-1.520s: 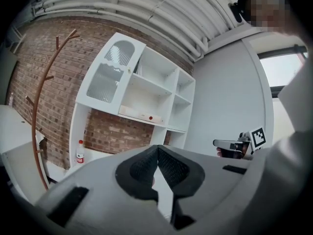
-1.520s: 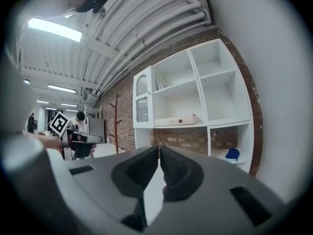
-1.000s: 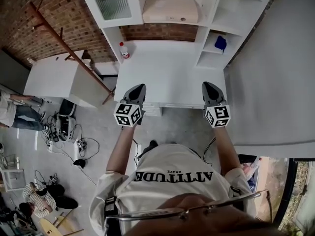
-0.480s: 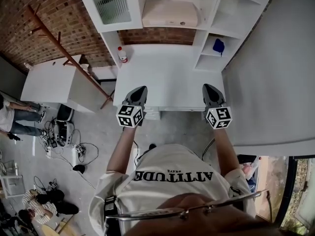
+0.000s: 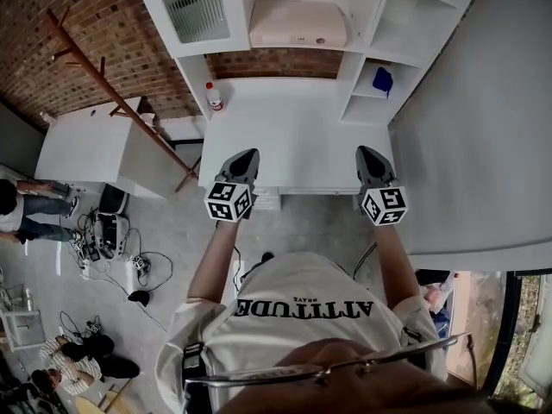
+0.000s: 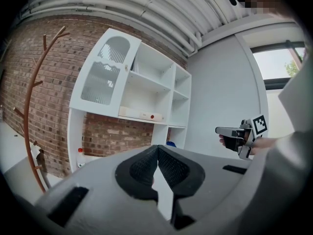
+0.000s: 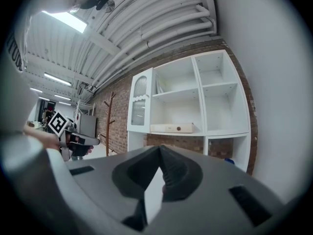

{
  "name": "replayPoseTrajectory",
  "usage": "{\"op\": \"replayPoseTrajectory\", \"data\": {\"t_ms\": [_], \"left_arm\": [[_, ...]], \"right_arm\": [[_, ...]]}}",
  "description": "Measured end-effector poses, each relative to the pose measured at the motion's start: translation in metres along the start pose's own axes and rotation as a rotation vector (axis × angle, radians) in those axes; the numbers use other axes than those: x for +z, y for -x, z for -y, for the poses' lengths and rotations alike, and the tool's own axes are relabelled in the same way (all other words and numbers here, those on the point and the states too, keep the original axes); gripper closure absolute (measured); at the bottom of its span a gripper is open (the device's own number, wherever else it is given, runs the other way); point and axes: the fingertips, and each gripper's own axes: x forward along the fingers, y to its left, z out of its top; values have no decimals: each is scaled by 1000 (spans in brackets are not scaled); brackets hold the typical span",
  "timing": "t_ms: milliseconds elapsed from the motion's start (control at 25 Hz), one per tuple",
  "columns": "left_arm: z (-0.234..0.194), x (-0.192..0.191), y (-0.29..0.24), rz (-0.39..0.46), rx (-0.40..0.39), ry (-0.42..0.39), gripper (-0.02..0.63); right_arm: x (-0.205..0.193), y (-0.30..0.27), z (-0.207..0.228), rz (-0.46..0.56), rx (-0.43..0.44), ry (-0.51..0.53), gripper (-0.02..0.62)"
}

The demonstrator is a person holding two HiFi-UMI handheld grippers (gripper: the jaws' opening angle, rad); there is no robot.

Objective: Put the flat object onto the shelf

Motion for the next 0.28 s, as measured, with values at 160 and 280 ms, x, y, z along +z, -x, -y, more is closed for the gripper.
{"op": "replayPoseTrajectory", "data": {"t_ms": [160, 280], "left_arm": [[0, 1, 1, 2, -5, -2, 581], [1, 1, 1, 3, -9, -4, 581]], "right_arm": [[1, 1, -1, 1, -3, 1, 571], [0, 2, -4, 3, -1, 2, 570]]}}
